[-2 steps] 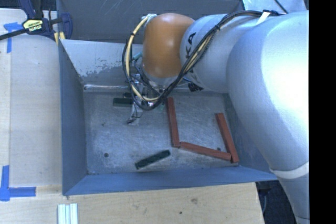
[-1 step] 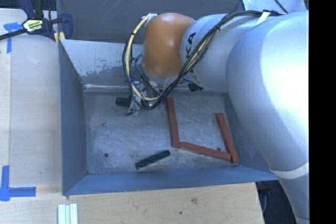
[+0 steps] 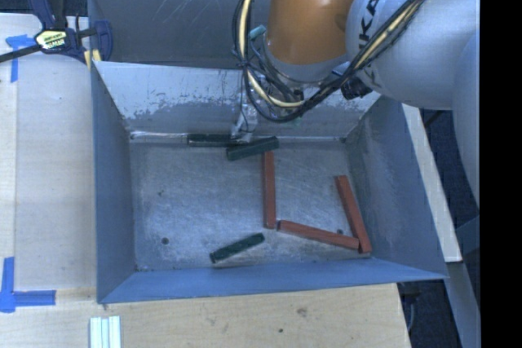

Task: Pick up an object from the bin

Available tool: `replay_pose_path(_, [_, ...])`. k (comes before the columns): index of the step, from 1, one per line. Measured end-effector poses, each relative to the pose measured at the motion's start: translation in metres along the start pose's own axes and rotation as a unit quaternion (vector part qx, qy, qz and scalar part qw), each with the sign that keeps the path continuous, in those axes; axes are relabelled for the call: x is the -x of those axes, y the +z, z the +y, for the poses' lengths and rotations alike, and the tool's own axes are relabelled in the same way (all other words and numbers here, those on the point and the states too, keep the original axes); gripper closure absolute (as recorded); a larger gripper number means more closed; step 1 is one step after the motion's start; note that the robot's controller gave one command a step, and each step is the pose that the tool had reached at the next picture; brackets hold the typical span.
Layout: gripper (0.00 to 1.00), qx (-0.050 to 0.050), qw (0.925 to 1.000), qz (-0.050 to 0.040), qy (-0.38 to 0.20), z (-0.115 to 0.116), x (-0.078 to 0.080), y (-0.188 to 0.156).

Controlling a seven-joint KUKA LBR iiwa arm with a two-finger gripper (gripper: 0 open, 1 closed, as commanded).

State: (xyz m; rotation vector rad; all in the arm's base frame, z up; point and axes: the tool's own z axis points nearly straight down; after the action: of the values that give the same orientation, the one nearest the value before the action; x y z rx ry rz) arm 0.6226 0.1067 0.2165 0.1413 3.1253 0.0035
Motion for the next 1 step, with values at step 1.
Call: replay_pose_path(1, [1.0,-0.002,0.9975,0.0083,-0.07,-0.0101,-0.0266,0.0723])
